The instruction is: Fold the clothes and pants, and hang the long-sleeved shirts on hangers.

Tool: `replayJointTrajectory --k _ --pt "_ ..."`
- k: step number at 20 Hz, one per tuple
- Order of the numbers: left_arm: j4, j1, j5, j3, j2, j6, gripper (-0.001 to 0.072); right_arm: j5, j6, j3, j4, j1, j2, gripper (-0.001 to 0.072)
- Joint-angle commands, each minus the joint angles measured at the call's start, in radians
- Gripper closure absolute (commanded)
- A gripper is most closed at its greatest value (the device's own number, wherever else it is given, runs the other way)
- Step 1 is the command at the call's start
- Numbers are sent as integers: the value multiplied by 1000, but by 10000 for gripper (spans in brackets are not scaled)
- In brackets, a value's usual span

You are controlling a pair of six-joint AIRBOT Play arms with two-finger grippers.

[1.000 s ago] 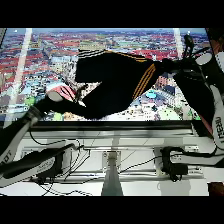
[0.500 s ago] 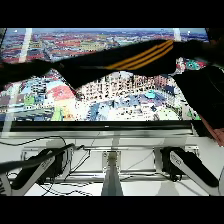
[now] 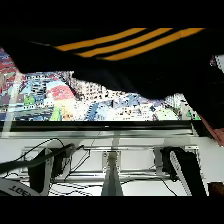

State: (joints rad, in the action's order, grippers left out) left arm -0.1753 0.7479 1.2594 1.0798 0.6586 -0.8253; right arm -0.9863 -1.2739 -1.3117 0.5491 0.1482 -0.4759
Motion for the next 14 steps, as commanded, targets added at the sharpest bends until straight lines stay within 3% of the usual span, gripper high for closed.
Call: replayJointTrajectory --k 1,3,6,10,12,14 --pt "46 26 -180 2 -82 3 698 -59 -71 8 -35 0 64 688" --pt "218 24 -318 2 -94 -16 701 -49 -174 88 6 0 38 688" --pt "377 -47 -348 2 -4 -105 701 69 -226 291 -24 -1 -66 688" --pt "611 -424 -402 2 272 -110 701 253 -224 449 -45 -69 -365 688" --pt "719 -611 -540 2 451 -113 701 339 -198 449 -39 -112 -542 688" --pt "721 -712 -627 14 607 -170 700 407 -198 448 -40 -119 -701 687"
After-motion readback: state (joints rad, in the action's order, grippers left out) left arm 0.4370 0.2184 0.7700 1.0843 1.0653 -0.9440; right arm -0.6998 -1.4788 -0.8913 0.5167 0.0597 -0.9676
